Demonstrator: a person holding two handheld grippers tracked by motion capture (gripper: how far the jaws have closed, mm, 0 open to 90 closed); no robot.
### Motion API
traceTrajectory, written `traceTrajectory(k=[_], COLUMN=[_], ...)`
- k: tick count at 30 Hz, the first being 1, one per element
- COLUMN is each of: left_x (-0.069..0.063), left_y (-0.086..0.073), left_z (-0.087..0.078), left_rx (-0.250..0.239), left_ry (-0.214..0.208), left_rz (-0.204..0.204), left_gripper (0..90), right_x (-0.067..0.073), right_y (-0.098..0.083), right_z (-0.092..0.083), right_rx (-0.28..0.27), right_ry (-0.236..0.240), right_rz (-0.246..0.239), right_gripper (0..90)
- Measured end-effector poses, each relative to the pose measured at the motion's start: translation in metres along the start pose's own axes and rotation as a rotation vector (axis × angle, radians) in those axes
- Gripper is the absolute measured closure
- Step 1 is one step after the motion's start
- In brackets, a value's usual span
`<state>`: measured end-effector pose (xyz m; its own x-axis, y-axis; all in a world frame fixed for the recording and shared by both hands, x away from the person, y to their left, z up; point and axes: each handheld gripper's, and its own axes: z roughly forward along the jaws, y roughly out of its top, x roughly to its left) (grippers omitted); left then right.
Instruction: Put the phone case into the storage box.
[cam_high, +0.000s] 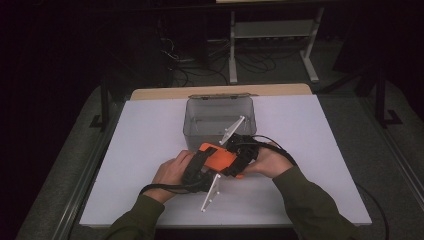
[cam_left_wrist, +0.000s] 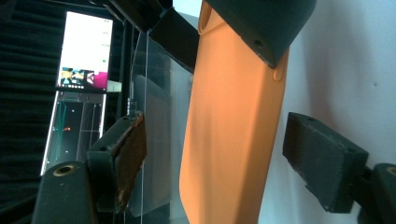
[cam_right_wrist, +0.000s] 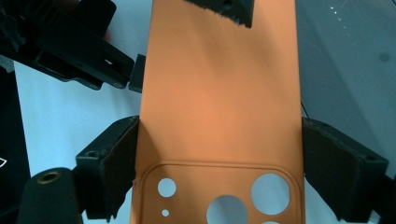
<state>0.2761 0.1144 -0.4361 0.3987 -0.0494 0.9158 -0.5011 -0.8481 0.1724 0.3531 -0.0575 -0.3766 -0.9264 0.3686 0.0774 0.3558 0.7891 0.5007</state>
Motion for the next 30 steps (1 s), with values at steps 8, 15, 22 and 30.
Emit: traceTrajectory(k=[8, 15, 22, 30], left_x=[-0.0018, -0.0034, -0.0046, -0.0061], left_y=[0.0015, 0.0029, 0.0046, 0.0071], left_z=[-0.0012, -0.0016, -0.0017, -0.0017], left_rx=[-0.001, -0.002, -0.001, 0.001], left_ry=[0.013, 0.025, 0.035, 0.045], left_rz=[0.031, 0.054, 0.074, 0.088], left_gripper=[30.4, 36.8, 41.1, 44.4], right_x=[-0.0005, -0.0009, -0.0011, -0.0016], right_y=[-0.0001, 0.0001, 0.0004, 0.0008], right_z=[-0.0001, -0.0005, -0.0006, -0.0005], right_rx=[-0.001, -0.005, -0.009, -0.01], right_ry=[0.0, -0.001, 0.0, 0.001], right_rz=[0.0, 0.004, 0.011, 0.017], right_gripper=[15.2, 15.2, 15.2, 15.2])
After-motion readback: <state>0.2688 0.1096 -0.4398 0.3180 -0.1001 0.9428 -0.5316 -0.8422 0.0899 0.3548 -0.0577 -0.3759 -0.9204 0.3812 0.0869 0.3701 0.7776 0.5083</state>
